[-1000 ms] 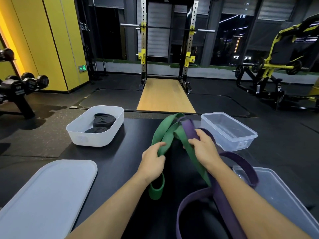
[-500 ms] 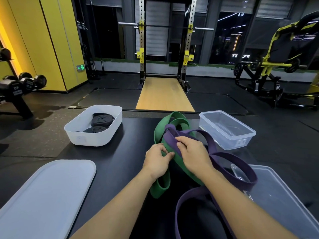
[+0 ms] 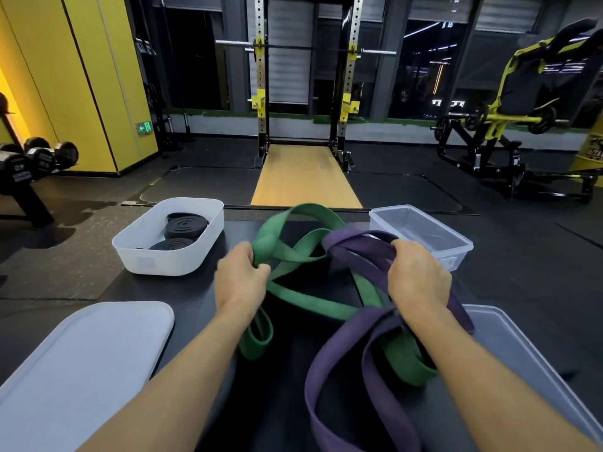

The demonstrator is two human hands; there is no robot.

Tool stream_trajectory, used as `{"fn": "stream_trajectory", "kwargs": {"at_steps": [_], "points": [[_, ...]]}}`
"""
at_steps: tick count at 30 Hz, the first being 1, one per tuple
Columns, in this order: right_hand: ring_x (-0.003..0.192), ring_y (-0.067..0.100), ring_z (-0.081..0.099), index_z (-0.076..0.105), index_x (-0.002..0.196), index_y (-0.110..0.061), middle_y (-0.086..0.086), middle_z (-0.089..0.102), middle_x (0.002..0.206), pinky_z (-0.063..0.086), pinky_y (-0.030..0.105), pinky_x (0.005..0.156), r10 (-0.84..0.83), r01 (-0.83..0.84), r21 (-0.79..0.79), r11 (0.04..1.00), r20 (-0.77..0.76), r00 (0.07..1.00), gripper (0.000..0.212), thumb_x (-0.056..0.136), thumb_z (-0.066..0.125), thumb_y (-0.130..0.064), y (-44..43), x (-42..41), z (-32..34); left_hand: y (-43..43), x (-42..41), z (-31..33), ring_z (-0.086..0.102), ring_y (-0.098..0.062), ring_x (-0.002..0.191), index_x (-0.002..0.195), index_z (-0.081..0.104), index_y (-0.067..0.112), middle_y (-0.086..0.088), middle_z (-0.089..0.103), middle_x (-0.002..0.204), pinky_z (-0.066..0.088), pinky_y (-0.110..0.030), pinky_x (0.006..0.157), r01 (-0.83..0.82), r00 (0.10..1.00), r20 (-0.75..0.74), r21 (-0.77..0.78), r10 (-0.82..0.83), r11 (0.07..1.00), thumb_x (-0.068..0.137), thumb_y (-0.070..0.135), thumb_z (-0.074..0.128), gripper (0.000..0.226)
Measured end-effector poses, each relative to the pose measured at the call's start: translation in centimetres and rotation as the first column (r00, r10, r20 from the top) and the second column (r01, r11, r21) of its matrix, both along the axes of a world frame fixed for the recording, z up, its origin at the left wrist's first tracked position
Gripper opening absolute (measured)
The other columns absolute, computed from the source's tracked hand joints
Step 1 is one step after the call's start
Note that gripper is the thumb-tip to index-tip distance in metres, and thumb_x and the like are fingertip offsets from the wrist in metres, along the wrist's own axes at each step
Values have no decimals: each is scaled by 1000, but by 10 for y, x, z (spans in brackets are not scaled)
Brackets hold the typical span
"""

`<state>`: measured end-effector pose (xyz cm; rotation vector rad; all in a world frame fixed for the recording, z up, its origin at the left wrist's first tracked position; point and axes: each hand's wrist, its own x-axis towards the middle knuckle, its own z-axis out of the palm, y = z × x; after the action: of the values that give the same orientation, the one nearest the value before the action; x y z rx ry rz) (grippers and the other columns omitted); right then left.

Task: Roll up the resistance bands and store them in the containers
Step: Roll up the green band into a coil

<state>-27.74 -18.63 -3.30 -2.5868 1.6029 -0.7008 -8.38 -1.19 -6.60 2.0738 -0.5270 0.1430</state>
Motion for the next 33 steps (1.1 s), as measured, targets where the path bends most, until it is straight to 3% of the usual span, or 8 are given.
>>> {"fn": "stream_trajectory", "kwargs": {"at_steps": [4,6,9,16,22,25,29,33], "points": [[109,34,58,54,114,-14,7,53,123,41,42,79,43,-32,88,996,-116,992,19,95,52,-9,-3,-5,-12,6,26,3,48,-25,64,73,44,14,-6,57,78,37,-36,56,-4,1000,27,156,0,988,81,15,70,27],[120,32,52,53,117,-15,8,50,132,42,43,93,63,-44,89,995,-222,973,24,93,55,-14,-5,-6,-19,5,26,1,59,-31,96,86,56,17,-8,63,113,49,-39,77,35,998,35,357,-50,934,79,28,78,25],[130,28,45,50,124,-21,5,43,145,37,43,104,69,-66,19,998,-282,957,36,91,61,-25,-7,-4,-27,-2,7,-5,30,-32,144,120,54,26,-6,27,157,34,-49,114,-92,951,293,566,-95,819,71,47,86,62],[96,37,58,40,113,-17,6,54,109,43,42,74,227,-187,201,962,-195,954,25,93,50,-6,-5,-8,-15,-13,-45,-17,33,-34,138,118,53,21,-10,38,145,27,-50,112,-96,740,617,492,-268,865,49,2,74,74],[128,28,48,65,116,-30,-3,52,137,43,42,104,608,-463,440,770,-285,741,50,68,58,-40,13,-5,-3,-20,-65,-20,51,-17,123,117,62,32,11,58,119,17,-43,123,367,677,305,648,-669,667,90,16,58,31],[117,26,63,66,124,-27,-4,56,138,57,43,88,710,-378,705,600,-252,657,64,60,63,-30,22,-4,1,-21,-68,-19,54,-18,115,99,71,30,10,60,96,4,-63,124,424,684,190,682,-704,596,94,26,51,21],[79,21,63,57,80,-27,-5,63,85,41,28,65,673,-410,591,695,-335,659,21,71,74,-19,19,1,1,-15,-67,-18,45,-16,129,110,72,33,14,62,116,-11,-78,113,532,722,25,620,-691,577,96,46,53,27],[77,16,59,57,78,-26,-9,61,78,41,30,66,671,-493,514,702,-247,699,23,77,78,-18,14,-5,10,-12,-62,-25,42,-11,137,121,70,44,22,56,130,-9,-82,109,542,757,-34,589,-652,600,98,64,51,36]]}}
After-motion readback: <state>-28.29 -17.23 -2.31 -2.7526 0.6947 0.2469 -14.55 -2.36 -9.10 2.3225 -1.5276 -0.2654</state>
